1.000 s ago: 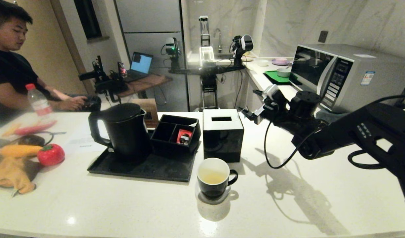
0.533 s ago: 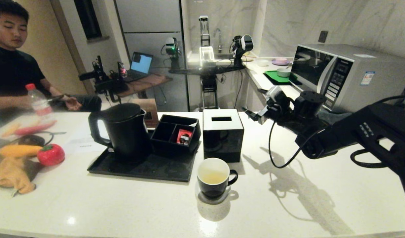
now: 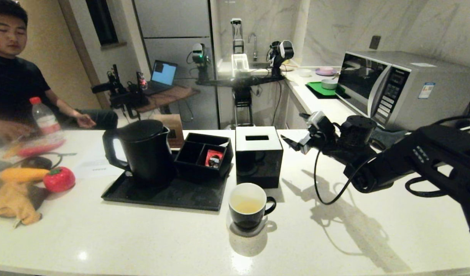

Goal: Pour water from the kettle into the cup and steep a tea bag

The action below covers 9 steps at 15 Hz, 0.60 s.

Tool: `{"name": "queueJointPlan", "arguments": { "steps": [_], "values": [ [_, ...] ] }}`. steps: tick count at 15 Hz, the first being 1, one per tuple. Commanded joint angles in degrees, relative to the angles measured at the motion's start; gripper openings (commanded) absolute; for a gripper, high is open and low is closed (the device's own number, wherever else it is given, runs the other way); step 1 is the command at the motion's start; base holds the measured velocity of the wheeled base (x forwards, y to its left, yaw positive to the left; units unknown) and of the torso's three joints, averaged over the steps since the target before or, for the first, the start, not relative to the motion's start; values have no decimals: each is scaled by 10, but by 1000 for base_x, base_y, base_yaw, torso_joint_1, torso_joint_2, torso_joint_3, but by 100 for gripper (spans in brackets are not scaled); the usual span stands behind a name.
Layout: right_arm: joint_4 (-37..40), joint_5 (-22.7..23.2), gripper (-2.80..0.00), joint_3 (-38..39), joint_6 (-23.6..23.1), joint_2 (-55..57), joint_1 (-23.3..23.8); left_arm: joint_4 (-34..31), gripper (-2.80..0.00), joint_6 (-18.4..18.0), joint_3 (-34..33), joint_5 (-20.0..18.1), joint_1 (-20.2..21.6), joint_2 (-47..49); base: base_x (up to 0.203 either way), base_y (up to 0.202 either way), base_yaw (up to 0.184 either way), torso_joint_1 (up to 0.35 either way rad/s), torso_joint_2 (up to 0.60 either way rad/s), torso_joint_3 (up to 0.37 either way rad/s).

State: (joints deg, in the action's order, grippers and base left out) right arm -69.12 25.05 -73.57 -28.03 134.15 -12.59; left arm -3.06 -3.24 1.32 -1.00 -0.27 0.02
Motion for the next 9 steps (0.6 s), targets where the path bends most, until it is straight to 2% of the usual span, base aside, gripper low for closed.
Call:
{"name": "queueJointPlan", "arguments": {
  "steps": [1, 9],
  "values": [
    [-6, 2, 0, 2, -4, 10, 0, 0, -280, 0, 0, 0, 0, 0, 0, 0, 0, 0, 0, 0],
    [-29, 3, 0, 33, -4, 28, 0, 0, -280, 0, 0, 0, 0, 0, 0, 0, 0, 0, 0, 0]
  ]
}}
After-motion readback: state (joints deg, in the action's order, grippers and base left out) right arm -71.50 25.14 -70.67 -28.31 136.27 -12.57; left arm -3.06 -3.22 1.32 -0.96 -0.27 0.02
